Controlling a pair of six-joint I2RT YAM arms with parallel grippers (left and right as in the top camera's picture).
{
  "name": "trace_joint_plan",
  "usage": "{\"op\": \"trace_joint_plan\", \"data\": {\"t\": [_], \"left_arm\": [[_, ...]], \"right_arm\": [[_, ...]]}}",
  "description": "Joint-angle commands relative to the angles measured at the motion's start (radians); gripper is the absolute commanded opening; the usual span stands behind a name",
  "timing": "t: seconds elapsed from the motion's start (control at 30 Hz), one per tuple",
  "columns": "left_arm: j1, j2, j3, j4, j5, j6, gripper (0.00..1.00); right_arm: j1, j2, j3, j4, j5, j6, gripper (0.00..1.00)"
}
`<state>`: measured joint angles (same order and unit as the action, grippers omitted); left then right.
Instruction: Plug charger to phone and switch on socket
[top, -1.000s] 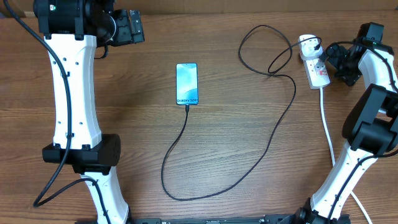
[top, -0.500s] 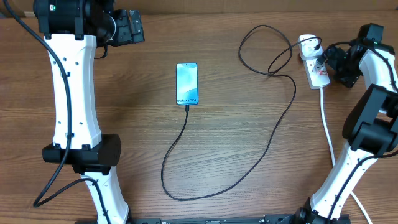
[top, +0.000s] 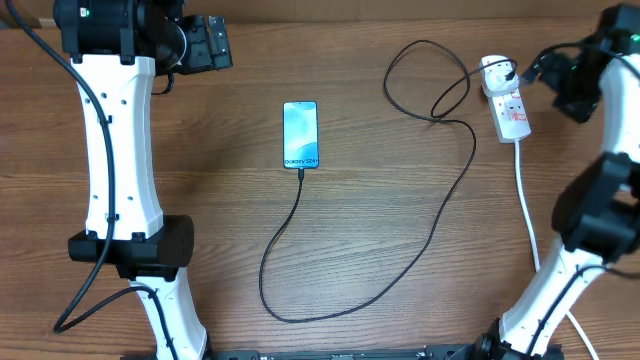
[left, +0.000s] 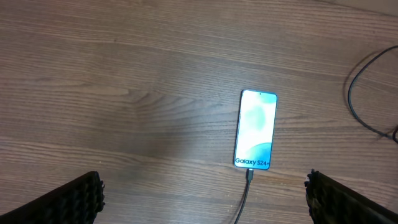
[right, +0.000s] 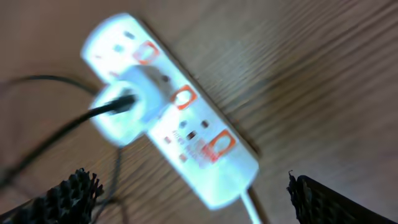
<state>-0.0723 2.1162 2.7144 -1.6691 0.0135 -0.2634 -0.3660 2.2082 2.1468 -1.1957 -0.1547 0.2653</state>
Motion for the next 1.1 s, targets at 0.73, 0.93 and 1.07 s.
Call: {"op": "trace_joint_plan", "data": {"t": [0.73,0.93,1.07], "left_arm": [[-0.006,0.006,0.002,0.001,-0.014,-0.014,1.00],[-0.006,0.006,0.002,0.001,-0.014,-0.014,1.00],[-0.006,0.006,0.002,0.001,-0.014,-0.014,1.00]], "right_arm": [[-0.009,-0.848,-0.020,-0.498,-0.027,-0.066,1.00],[-0.009,-0.985,-0.154,-0.489,-0.052,-0.065,1.00],[-0.009,-1.105,-0.296,-0.447,-0.082,-0.071,1.00]]}}
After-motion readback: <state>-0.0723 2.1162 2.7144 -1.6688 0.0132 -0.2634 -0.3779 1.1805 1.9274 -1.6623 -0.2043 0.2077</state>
